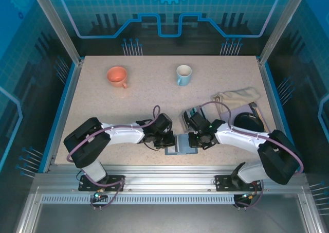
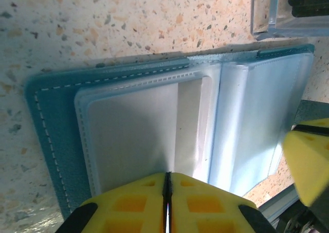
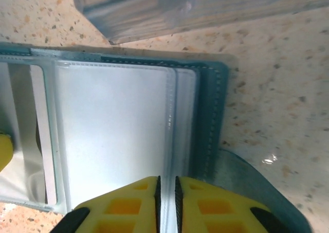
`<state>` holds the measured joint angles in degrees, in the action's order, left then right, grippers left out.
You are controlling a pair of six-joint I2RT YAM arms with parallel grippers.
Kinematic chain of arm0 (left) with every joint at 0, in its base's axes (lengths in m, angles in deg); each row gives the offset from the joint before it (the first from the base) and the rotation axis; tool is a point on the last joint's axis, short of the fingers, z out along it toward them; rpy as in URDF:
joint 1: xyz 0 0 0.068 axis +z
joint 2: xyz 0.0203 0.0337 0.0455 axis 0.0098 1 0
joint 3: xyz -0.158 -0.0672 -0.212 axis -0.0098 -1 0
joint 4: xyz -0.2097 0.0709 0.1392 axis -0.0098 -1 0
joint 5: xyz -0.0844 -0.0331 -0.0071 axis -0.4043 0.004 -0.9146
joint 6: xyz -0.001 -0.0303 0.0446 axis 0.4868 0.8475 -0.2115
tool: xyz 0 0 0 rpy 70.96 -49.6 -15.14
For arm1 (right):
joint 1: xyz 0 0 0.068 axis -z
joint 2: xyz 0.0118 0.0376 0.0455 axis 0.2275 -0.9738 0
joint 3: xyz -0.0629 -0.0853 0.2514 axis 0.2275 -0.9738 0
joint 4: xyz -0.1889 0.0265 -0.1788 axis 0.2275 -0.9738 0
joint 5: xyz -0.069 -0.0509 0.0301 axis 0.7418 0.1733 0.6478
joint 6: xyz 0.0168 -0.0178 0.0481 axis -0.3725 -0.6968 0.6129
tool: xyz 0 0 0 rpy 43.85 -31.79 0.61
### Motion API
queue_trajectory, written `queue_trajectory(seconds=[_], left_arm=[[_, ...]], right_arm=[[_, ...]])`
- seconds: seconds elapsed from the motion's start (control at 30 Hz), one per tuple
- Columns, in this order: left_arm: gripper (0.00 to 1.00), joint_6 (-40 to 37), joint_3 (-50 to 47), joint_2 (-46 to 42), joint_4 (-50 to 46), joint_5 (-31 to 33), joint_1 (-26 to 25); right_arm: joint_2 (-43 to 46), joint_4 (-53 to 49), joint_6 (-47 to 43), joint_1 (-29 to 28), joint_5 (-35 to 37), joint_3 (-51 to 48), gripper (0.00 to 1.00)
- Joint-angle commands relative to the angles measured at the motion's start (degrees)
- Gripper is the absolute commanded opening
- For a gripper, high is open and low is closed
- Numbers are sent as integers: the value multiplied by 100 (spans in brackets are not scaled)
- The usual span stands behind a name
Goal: Put the credit cards into the card holder
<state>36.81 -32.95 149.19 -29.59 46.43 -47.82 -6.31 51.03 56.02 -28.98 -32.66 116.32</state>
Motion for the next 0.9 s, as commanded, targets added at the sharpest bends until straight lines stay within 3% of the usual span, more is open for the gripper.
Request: queue_trajectory(seconds=[0.0,0.13,0.33,0.47,0.7,0.87], left_arm=[[13,-196,106,-83,-762,199,-22],[19,-267,356,-349,-934,299,-14],[29,-376,943,-332,-1226,513,26],[34,-261,1290,-43,-1139,427,204],[38,37,1739,503,-1084,137,703],[40,227,1735,679,-825,-149,1037]], right_arm=[[409,-488,-362,146,305,473,22],[812,-822,-797,699,666,796,34],[870,-688,-1522,2323,-373,1018,59],[279,-717,-1790,2879,-881,1504,66],[-496,-740,-1960,2883,-1417,2083,67],[-631,-954,-2019,2170,-417,2435,59]])
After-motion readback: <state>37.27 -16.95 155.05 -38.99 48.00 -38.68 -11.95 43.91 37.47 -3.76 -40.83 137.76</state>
